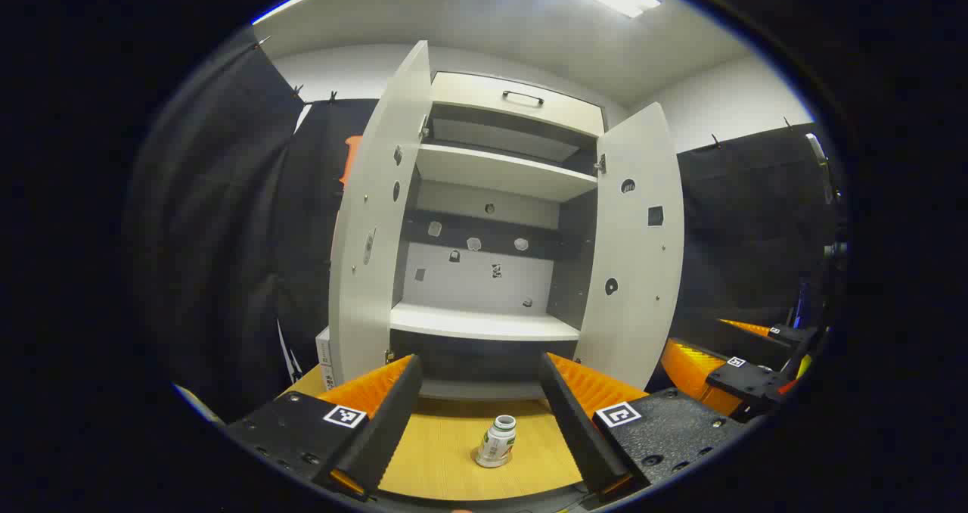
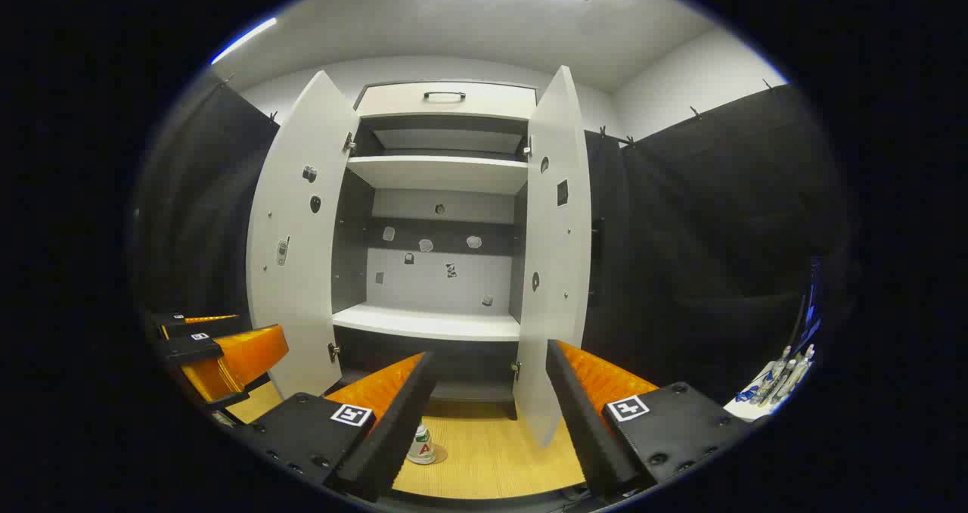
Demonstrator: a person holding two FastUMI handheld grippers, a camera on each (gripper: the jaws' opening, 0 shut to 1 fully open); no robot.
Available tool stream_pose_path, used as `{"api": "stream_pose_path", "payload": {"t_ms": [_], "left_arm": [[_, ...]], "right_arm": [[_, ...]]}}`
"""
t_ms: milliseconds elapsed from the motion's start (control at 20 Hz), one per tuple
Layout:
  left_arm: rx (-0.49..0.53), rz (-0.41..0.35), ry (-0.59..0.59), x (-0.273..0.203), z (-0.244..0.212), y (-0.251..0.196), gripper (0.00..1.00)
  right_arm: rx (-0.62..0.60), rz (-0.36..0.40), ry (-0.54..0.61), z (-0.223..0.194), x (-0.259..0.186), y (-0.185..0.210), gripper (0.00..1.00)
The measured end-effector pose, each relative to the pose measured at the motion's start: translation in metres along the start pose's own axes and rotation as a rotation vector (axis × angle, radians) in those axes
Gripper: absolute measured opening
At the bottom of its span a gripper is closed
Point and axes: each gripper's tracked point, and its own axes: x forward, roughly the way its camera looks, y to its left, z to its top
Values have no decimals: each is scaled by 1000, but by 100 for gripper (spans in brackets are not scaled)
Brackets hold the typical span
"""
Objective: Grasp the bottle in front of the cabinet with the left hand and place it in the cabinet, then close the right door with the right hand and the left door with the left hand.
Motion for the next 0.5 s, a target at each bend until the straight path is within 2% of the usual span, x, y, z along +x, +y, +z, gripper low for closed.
{"api": "stream_pose_path", "payload": {"t_ms": [100,150,200,250,500], "left_arm": [[24,1,-4,-2,7,-1,92],[25,-1,-7,-1,10,-2,95],[20,-5,-10,-2,13,-3,95],[10,-9,-13,-4,14,-3,95],[4,-9,-4,-6,11,-3,95]], "right_arm": [[8,-1,-2,3,-2,1,97],[10,0,0,3,-3,1,97],[9,0,1,4,-3,2,92],[5,-2,0,5,-3,1,97],[-12,2,-6,8,-5,3,97]]}}
